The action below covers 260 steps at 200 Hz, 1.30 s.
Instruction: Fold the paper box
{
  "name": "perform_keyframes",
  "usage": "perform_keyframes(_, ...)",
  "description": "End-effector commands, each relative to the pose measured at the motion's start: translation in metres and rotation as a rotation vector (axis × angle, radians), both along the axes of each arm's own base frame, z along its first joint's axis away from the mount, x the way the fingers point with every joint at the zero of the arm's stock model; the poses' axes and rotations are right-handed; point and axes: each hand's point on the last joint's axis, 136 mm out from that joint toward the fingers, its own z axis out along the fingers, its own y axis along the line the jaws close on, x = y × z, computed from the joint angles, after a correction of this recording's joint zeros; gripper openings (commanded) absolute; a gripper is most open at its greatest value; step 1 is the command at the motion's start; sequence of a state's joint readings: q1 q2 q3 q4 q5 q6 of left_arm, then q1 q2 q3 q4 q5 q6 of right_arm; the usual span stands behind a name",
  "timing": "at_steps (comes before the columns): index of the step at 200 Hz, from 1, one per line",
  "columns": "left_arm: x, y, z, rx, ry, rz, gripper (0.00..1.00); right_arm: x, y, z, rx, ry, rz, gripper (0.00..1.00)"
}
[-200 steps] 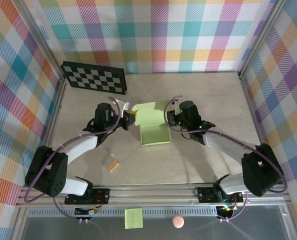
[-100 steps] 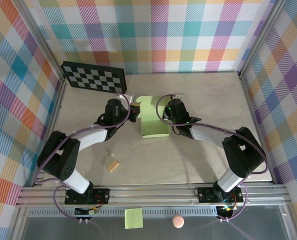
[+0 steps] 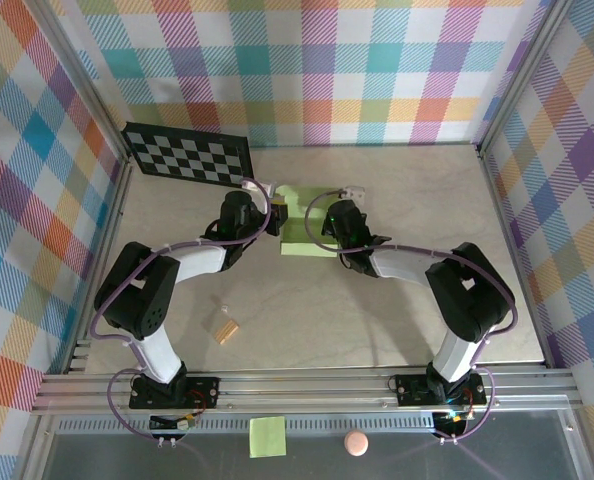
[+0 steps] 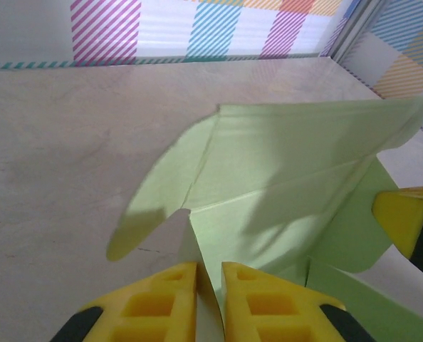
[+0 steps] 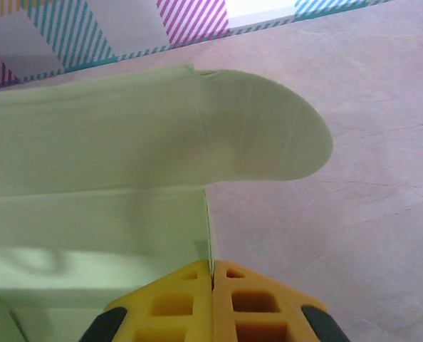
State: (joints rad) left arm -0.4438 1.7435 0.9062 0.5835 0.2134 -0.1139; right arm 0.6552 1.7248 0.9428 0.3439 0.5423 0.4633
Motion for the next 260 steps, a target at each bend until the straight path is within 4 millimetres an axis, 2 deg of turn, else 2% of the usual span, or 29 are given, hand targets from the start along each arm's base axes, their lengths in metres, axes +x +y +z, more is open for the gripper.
perform_keyframes(1,-0.003,-0.010,0.015,-0.014,-0.033,-0.041,0.15,0.002,0.019,0.024,0.065,-0.068,0.047,0.00)
perform_keyframes(22,-0.005,-0.009,0.014,-0.002,-0.020,-0.043,0.16,0.001,0.016,0.026,0.061,-0.077,0.041,0.00)
perform_keyframes(36,-0.007,-0.007,0.015,0.006,-0.017,-0.040,0.12,0.000,0.015,0.028,0.059,-0.081,0.040,0.00)
perform_keyframes(64,-0.009,-0.004,0.017,0.032,-0.014,-0.028,0.11,-0.002,0.015,0.032,0.057,-0.089,0.044,0.00)
perform_keyframes(102,-0.009,-0.009,0.037,-0.001,-0.068,-0.049,0.06,-0.003,0.020,0.041,0.069,-0.119,0.058,0.00)
perform_keyframes(137,-0.006,-0.018,0.050,-0.019,-0.119,-0.069,0.05,0.001,0.026,0.047,0.067,-0.166,0.062,0.00)
perform_keyframes(166,-0.005,-0.021,0.036,-0.022,-0.105,-0.078,0.07,0.001,0.025,0.039,0.083,-0.171,0.048,0.00)
perform_keyframes(189,-0.007,-0.022,0.027,-0.027,-0.082,-0.075,0.21,-0.001,0.028,0.033,0.073,-0.166,0.054,0.00)
perform_keyframes(224,-0.010,-0.020,0.017,-0.012,-0.058,-0.067,0.22,-0.001,0.030,0.032,0.064,-0.167,0.059,0.00)
perform_keyframes(260,-0.011,-0.006,0.007,0.052,-0.032,-0.003,0.24,-0.005,0.032,0.028,0.038,-0.160,0.073,0.00)
